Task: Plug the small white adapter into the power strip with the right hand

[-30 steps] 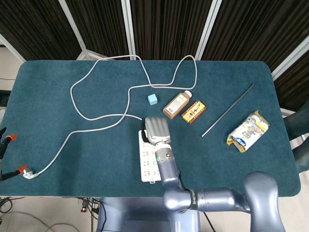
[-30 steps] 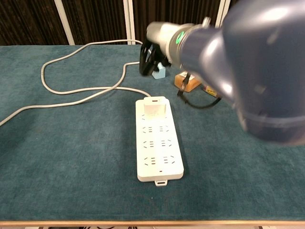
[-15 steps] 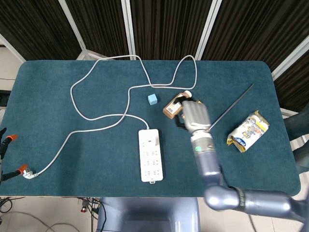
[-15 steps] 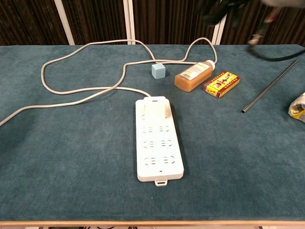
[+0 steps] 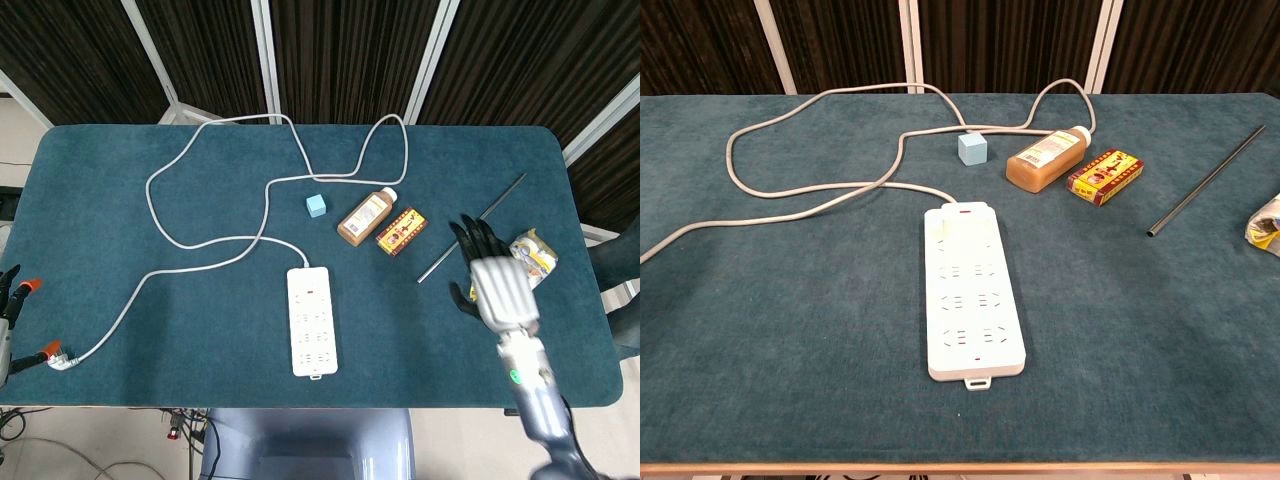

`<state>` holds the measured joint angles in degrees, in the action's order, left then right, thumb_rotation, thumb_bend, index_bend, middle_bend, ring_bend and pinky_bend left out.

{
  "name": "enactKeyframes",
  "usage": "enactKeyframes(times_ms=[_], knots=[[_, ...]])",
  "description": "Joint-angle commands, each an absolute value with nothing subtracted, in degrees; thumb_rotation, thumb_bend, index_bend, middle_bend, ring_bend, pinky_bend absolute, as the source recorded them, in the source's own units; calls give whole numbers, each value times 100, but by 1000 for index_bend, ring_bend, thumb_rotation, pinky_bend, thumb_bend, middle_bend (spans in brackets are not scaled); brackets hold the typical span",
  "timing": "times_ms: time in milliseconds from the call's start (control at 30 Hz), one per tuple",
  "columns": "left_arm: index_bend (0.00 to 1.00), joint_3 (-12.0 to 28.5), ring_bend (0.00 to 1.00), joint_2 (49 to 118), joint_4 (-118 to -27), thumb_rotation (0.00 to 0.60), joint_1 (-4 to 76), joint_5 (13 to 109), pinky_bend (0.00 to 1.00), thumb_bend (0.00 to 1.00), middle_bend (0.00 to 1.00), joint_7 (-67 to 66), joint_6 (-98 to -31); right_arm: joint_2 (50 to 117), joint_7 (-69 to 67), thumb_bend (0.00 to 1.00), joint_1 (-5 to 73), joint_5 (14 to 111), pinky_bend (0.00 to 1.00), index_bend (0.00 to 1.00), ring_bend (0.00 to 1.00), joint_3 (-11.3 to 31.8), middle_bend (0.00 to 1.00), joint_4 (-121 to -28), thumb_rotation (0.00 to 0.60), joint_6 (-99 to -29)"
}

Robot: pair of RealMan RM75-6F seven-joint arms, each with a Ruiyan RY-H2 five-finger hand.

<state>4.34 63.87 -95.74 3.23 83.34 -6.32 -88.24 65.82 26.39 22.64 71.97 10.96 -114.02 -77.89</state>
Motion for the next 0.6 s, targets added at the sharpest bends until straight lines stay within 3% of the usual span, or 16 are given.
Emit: enactKeyframes(times_ms=[33,300,600], knots=[[197,434,0,6403,-9536,600,360,8302,0,92,0,-663,-8745,6562,1581,441,902,8904,217,34,0,-233,31,-9995,600,-8863],[149,450,0,6508,-9427,600,408,8341,0,92,0,-680,-8735,6872,1549,440,607,9034,198,34,0,-217,31,-9086,600,-9227],[148,419,0,6563,-9320,600,473,8334,0,92,0,-719,-8599,6953,1698,440,521,9100,198,34,0,-97,31,-9059,600,-9313]])
